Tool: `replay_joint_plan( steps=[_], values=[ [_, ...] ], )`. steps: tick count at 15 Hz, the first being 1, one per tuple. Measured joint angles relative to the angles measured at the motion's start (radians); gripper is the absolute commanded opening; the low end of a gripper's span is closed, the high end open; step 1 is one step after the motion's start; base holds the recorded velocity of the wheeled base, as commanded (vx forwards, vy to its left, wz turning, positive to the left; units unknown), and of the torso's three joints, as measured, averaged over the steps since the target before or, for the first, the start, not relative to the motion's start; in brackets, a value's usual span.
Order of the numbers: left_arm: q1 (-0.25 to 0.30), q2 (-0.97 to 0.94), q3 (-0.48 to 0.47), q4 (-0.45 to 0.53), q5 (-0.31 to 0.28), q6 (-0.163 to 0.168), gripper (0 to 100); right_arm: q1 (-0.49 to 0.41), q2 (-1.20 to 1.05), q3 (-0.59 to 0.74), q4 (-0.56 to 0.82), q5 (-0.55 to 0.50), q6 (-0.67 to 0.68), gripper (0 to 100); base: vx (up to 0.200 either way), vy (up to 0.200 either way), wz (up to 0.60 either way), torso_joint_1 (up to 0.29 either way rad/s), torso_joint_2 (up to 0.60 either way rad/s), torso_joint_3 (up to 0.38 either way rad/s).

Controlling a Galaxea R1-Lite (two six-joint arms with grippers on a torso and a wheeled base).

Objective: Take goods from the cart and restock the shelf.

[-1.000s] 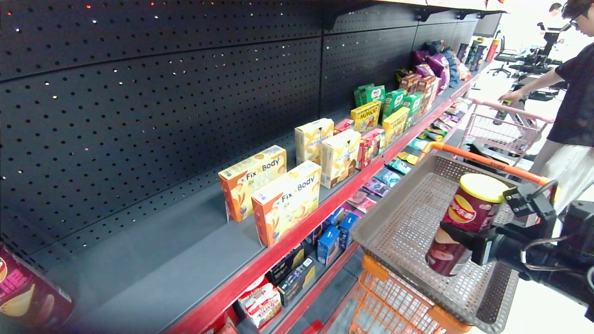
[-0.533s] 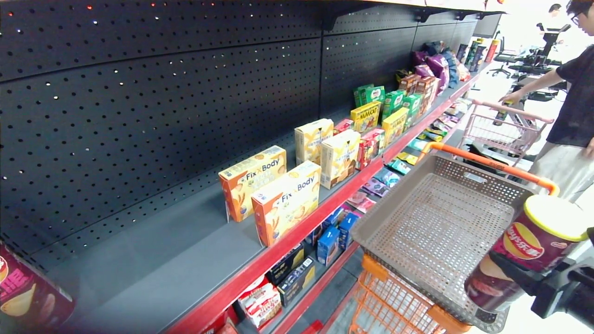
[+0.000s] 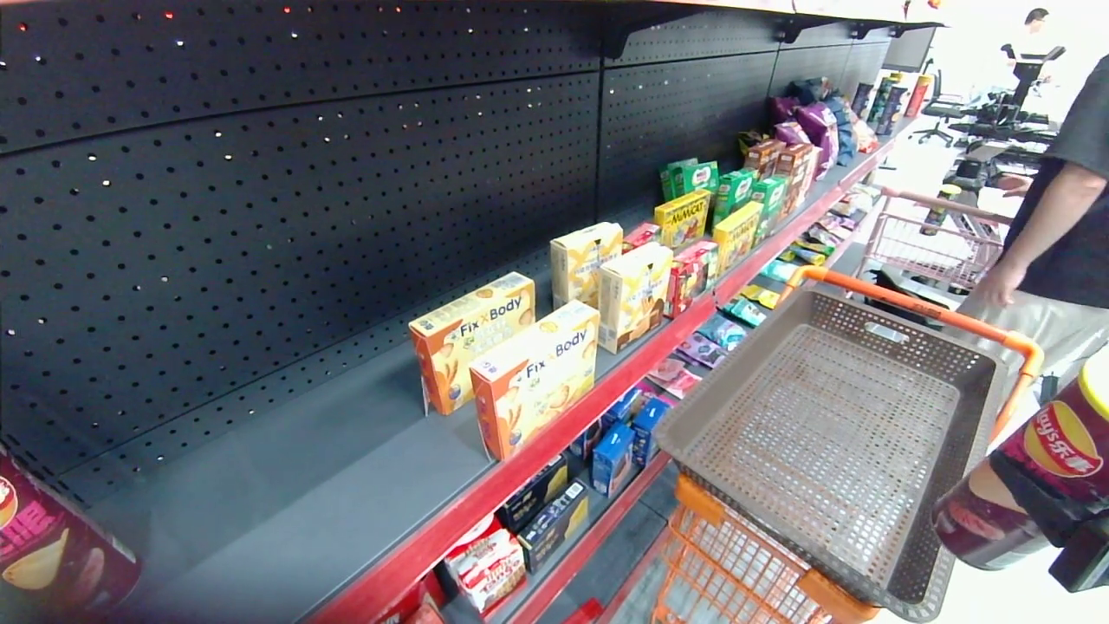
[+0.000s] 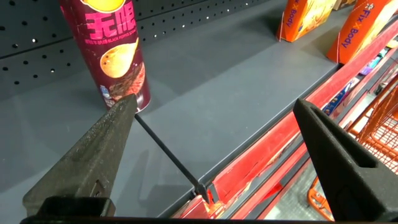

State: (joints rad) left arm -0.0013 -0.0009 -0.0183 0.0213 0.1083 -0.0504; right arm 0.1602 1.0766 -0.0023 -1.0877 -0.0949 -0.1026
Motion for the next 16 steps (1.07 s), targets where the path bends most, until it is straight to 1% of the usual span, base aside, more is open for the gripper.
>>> replay_joint_plan(
  steps=[2,4,16],
  values=[
    [0.000,0.000,0.000,0.000,0.000,0.000,100,-0.014,-0.005,-0.008,0.010,0.004,-0.040,0,0.000,0.000,0.00,0.000,0.00,0.000],
    [0.000,0.000,0.000,0.000,0.000,0.000,100,-0.017,-0.007,-0.023,0.035,-0.001,-0.044,0,0.000,0.000,0.60,0.002,0.00,0.002],
    [0.000,0.000,0.000,0.000,0.000,0.000,100,-0.020,-0.013,-0.017,0.041,-0.001,-0.044,0,0.000,0.000,0.60,0.006,0.00,0.004]
  ],
)
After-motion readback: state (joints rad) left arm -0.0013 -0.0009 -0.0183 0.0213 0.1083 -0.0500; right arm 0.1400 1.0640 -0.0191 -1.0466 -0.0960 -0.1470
